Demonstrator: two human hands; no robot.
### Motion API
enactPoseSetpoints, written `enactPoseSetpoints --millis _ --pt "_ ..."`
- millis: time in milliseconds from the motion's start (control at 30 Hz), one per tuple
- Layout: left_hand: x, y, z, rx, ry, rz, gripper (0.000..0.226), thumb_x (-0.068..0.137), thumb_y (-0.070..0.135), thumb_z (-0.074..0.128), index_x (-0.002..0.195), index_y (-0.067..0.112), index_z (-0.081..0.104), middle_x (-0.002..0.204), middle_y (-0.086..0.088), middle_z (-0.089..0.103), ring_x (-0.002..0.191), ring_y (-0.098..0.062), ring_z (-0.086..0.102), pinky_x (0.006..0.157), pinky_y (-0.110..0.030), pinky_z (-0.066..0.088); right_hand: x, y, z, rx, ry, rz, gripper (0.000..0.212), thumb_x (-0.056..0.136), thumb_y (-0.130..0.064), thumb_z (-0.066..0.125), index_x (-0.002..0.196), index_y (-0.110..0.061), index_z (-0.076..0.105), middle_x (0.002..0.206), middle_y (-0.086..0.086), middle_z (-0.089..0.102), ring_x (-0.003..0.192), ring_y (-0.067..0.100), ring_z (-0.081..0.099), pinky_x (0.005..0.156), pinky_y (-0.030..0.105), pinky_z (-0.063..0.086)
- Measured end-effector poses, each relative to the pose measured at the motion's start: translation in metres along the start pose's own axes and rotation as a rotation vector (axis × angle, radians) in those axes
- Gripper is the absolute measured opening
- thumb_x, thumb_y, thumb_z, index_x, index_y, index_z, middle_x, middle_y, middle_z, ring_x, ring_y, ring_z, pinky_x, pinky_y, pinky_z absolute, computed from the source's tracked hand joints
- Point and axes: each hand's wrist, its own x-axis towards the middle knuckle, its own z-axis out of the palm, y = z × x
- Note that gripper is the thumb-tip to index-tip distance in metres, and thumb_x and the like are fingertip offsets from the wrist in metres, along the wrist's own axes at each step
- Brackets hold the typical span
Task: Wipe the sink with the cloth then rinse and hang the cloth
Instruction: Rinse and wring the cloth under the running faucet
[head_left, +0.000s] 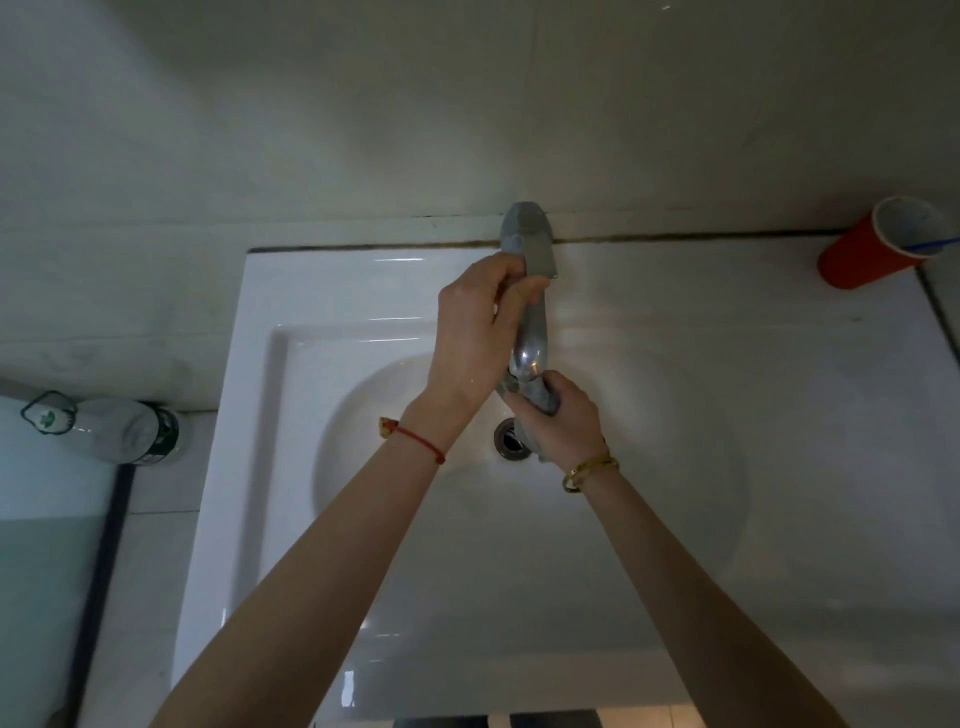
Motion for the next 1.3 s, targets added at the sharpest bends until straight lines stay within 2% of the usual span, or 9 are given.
enactPoseSetpoints --millis 167,300,400,500,667,767,933,1100,1300 --pt "-0.011 -0.001 -0.006 0.019 0.1 0.044 0.018 0.096 0.022 0.058 0.092 0.008 0.068 0.085 0.0 0.066 0.075 -0.002 0.057 0.07 -0.011 0.043 -0.001 0.003 0.003 0.031 -0.016 -0.017 0.022 0.08 -0.036 0.073 0.083 -0.016 0.064 0.08 0.0 0.067 0.072 0.006 0.061 0.062 0.019 0.047" --pt "-0.055 -0.024 0.013 -0.03 0.345 -0.361 0.018 0.1 0.024 0.049 0.108 0.015 0.061 0.1 0.003 0.064 0.09 -0.01 0.061 0.073 -0.015 0.046 -0.007 0.009 0.005 0.058 0.004 -0.087 0.03 0.08 -0.036 0.075 0.086 -0.01 0.063 0.078 0.004 0.064 0.071 0.012 0.058 0.059 0.016 0.043" --pt "-0.073 -0.052 0.033 -0.184 0.039 -0.845 0.059 0.09 0.049 0.058 0.139 0.02 0.042 0.126 -0.004 0.057 0.109 -0.019 0.06 0.092 -0.035 0.055 -0.01 0.016 0.009 0.071 -0.006 -0.111 0.027 0.078 -0.028 0.078 0.094 -0.018 0.06 0.093 -0.003 0.058 0.081 0.004 0.055 0.068 0.008 0.042" --pt "-0.077 -0.058 0.045 -0.426 -0.125 -1.104 0.051 0.095 0.049 0.054 0.134 0.018 0.048 0.125 -0.006 0.061 0.107 -0.021 0.064 0.076 -0.036 0.059 -0.011 0.023 0.013 0.115 -0.025 -0.098 0.029 0.078 -0.021 0.077 0.102 -0.019 0.061 0.104 0.003 0.056 0.086 0.005 0.057 0.073 0.016 0.049" --pt "-0.077 -0.066 0.057 -0.272 -0.034 -1.038 0.026 0.092 0.032 0.062 0.108 0.012 0.057 0.111 -0.014 0.067 0.096 -0.031 0.069 0.077 -0.05 0.061 -0.017 0.032 0.007 0.518 -0.039 0.043 0.036 0.085 -0.001 0.066 0.111 -0.023 0.056 0.112 0.003 0.056 0.096 0.014 0.061 0.072 0.017 0.052" --pt "-0.078 -0.061 0.057 -0.295 0.079 -1.021 0.013 0.095 0.018 0.055 0.105 0.01 0.053 0.106 -0.015 0.065 0.089 -0.032 0.069 0.069 -0.054 0.061 -0.014 0.04 0.008 0.562 0.095 0.212 0.033 0.091 -0.024 0.065 0.122 -0.023 0.054 0.117 0.003 0.059 0.105 0.021 0.061 0.079 0.022 0.047" --pt "-0.087 -0.065 0.059 -0.23 0.104 -0.907 0.021 0.094 0.004 0.04 0.109 0.018 0.045 0.095 -0.007 0.062 0.092 -0.033 0.066 0.074 -0.057 0.059 -0.004 0.045 0.014 0.648 -0.101 0.514 0.052 0.078 -0.057 0.068 0.119 -0.025 0.062 0.117 0.002 0.066 0.102 0.022 0.066 0.088 0.044 0.055" --pt "-0.086 -0.072 0.052 -0.141 0.017 -0.88 0.037 0.095 0.013 0.034 0.115 0.041 0.048 0.086 -0.001 0.062 0.088 -0.029 0.065 0.075 -0.054 0.06 0.004 0.036 0.012 0.394 0.058 0.265 0.001 0.088 -0.028 0.068 0.088 -0.028 0.069 0.09 -0.009 0.068 0.089 0.01 0.064 0.077 0.018 0.047" --pt "-0.083 -0.08 0.059 -0.093 0.036 -0.881 0.011 0.096 0.028 0.052 0.098 0.017 0.051 0.083 0.001 0.058 0.074 -0.015 0.056 0.063 -0.029 0.048 0.0 0.036 0.009 0.343 0.051 0.002 0.018 0.089 -0.018 0.067 0.101 -0.03 0.064 0.096 -0.019 0.062 0.086 -0.008 0.059 0.07 0.003 0.043"
